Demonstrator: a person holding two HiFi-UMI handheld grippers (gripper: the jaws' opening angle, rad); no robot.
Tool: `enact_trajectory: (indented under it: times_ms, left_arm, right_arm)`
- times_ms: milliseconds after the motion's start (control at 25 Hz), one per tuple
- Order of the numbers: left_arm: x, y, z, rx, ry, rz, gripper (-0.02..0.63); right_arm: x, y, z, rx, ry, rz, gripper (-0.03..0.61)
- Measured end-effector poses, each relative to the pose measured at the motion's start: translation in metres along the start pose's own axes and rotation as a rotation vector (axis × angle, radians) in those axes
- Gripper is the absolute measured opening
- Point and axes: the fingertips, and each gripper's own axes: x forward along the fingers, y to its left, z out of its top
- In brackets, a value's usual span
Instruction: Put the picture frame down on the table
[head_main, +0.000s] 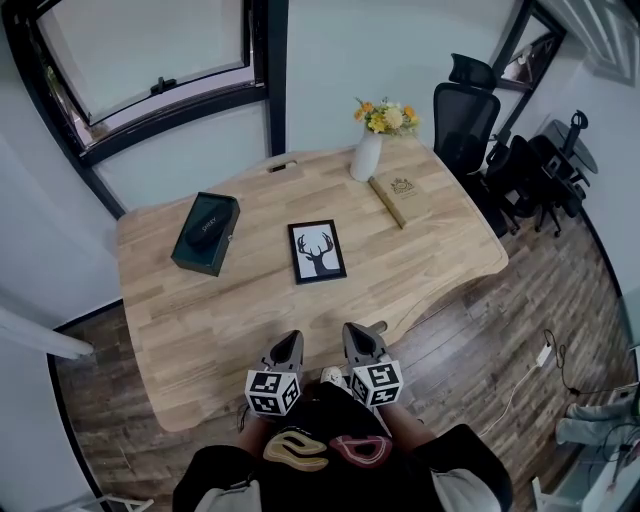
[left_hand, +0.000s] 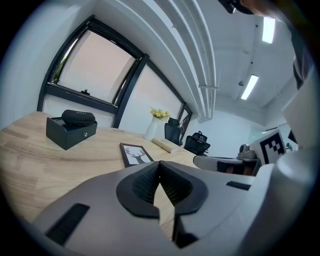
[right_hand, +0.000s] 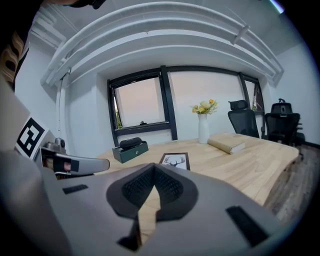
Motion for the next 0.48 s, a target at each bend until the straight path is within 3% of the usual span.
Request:
enact_trajectory:
  times_ms: [480]
  left_arm:
    - [0.011, -0.002, 0.001, 0.055, 0.001, 0.008, 0.017]
  right_arm:
    - [0.007, -0.002, -0.001, -0.011, 0.019, 0.011, 0.009]
